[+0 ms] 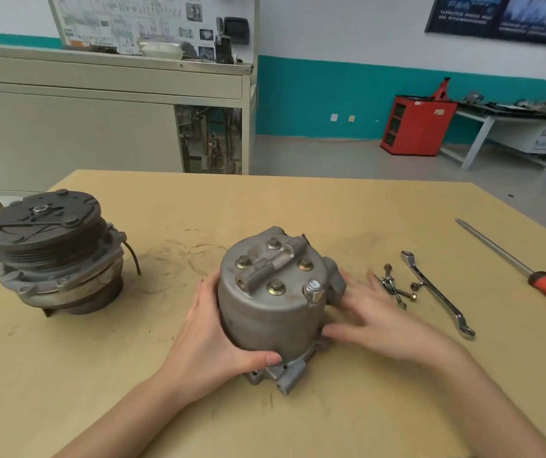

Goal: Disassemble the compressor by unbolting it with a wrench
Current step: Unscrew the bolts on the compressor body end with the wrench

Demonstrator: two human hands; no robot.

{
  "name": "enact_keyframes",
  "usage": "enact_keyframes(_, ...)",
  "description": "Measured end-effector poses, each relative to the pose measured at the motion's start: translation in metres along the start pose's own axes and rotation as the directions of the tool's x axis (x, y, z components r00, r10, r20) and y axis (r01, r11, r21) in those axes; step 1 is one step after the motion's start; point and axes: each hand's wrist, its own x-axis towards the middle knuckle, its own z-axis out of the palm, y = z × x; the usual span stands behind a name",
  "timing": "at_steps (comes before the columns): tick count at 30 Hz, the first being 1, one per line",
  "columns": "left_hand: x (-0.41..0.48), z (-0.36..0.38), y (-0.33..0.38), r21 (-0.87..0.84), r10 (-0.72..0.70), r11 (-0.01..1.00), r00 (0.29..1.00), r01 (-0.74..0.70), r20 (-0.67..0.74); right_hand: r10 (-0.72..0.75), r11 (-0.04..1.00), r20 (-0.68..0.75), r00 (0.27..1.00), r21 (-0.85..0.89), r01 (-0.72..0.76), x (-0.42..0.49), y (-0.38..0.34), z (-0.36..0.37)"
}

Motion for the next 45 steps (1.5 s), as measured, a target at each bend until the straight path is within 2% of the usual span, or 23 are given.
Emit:
enact_keyframes(2,-0.001,0.001,0.0,-0.001,-0.003,1.0,1.0,0.003,0.011,0.186,0.981,-0.201,0.962,0.088,-0.172,-0.007,0.019,-0.025)
enact_keyframes(4,-0.001,0.001,0.0,-0.019,0.011,1.0,1.0,-0.01,0.03,0.396,0.894,-0.447,0.802,-0.012,-0.448,-0.011,0.048,-0.05)
enact_keyframes(5,-0.001,0.0,0.001,-0.029,0.022,0.999,0.999,-0.021,0.036,0.494,0.797,-0.476,0.728,-0.087,-0.598,-0.011,0.063,-0.061)
enact_keyframes(7,0.001,-0.004,0.006,-0.045,0.052,0.998,0.998,-0.05,0.032,0.697,0.599,-0.313,0.646,-0.242,-0.763,-0.008,0.087,-0.077)
enact_keyframes(8,0.003,-0.007,0.008,-0.055,0.079,0.995,0.997,-0.078,0.016,0.763,0.559,-0.184,0.619,-0.292,-0.776,-0.008,0.097,-0.08)
enact_keyframes(10,0.01,-0.017,0.015,-0.053,0.143,0.988,0.99,-0.144,-0.018,0.801,0.569,-0.01,0.599,-0.299,-0.766,-0.008,0.109,-0.082)
enact_keyframes(11,0.013,-0.022,0.02,-0.03,0.174,0.984,0.984,-0.175,-0.024,0.8,0.58,0.023,0.599,-0.28,-0.765,-0.008,0.111,-0.08)
enact_keyframes(13,0.022,-0.032,0.032,0.046,0.232,0.972,0.973,-0.232,0.003,0.799,0.587,0.022,0.601,-0.25,-0.77,-0.007,0.112,-0.074)
enact_keyframes(16,0.037,-0.043,0.045,0.18,0.232,0.947,0.955,-0.265,0.186,0.804,0.578,-0.005,0.594,-0.227,-0.784,-0.007,0.113,-0.071)
enact_keyframes(18,0.044,-0.046,0.05,0.177,0.168,0.956,0.932,-0.234,0.322,0.794,0.604,-0.089,0.601,0.007,-0.797,-0.014,0.112,-0.076)
enact_keyframes(19,0.045,-0.046,0.051,0.168,0.15,0.961,0.924,-0.22,0.352,0.782,0.624,-0.173,0.599,0.21,-0.753,-0.018,0.108,-0.08)
enact_keyframes(20,0.044,-0.044,0.051,0.162,0.147,0.963,0.924,-0.215,0.352,0.765,0.636,-0.265,0.587,0.453,-0.625,-0.022,0.1,-0.083)
enact_keyframes(21,0.043,-0.041,0.05,0.162,0.154,0.963,0.932,-0.216,0.33,0.753,0.608,-0.337,0.565,0.685,-0.402,-0.024,0.087,-0.084)
enact_keyframes(22,0.041,-0.038,0.05,0.168,0.161,0.962,0.942,-0.217,0.296,0.739,0.538,-0.386,0.553,0.831,-0.139,-0.023,0.069,-0.083)
enact_keyframes(23,0.038,-0.034,0.05,0.187,0.162,0.959,0.952,-0.214,0.261,0.71,0.452,-0.426,0.561,0.886,0.1,-0.02,0.047,-0.079)
enact_keyframes(24,0.035,-0.03,0.051,0.215,0.161,0.954,0.96,-0.21,0.228,0.674,0.374,-0.462,0.577,0.886,0.272,-0.017,0.025,-0.075)
enact_keyframes(26,0.029,-0.021,0.055,0.278,0.161,0.939,0.974,-0.2,0.157,0.598,0.245,-0.501,0.626,0.857,0.452,-0.008,-0.018,-0.065)
enact_keyframes(28,0.022,-0.012,0.06,0.334,0.149,0.927,0.985,-0.171,0.09,0.534,0.147,-0.502,0.68,0.847,0.51,0.001,-0.046,-0.059)
enact_keyframes(31,0.013,0.003,0.065,0.432,0.109,0.897,0.994,-0.097,-0.005,0.444,0.058,-0.474,0.761,0.862,0.503,0.012,-0.061,-0.053)
enact_keyframes(35,0.01,0.009,0.068,0.556,0.095,0.829,0.995,-0.06,-0.035,0.451,0.043,-0.45,0.771,0.874,0.485,0.017,-0.056,-0.038)
enact_keyframes(38,0.023,-0.004,0.075,0.661,0.042,0.745,0.995,-0.094,0.093,0.483,0.116,-0.503,0.716,0.848,0.518,0.013,-0.05,-0.031)
enact_keyframes(41,0.046,-0.019,0.085,0.576,0.036,0.79,0.954,-0.21,0.299,0.505,0.171,-0.545,0.67,0.824,0.541,0.007,-0.048,-0.033)
enact_keyframes(45,0.067,-0.035,0.084,0.506,0.014,0.798,0.85,-0.327,0.527,0.418,0.244,-0.585,0.695,0.81,0.534,-0.001,-0.053,-0.034)
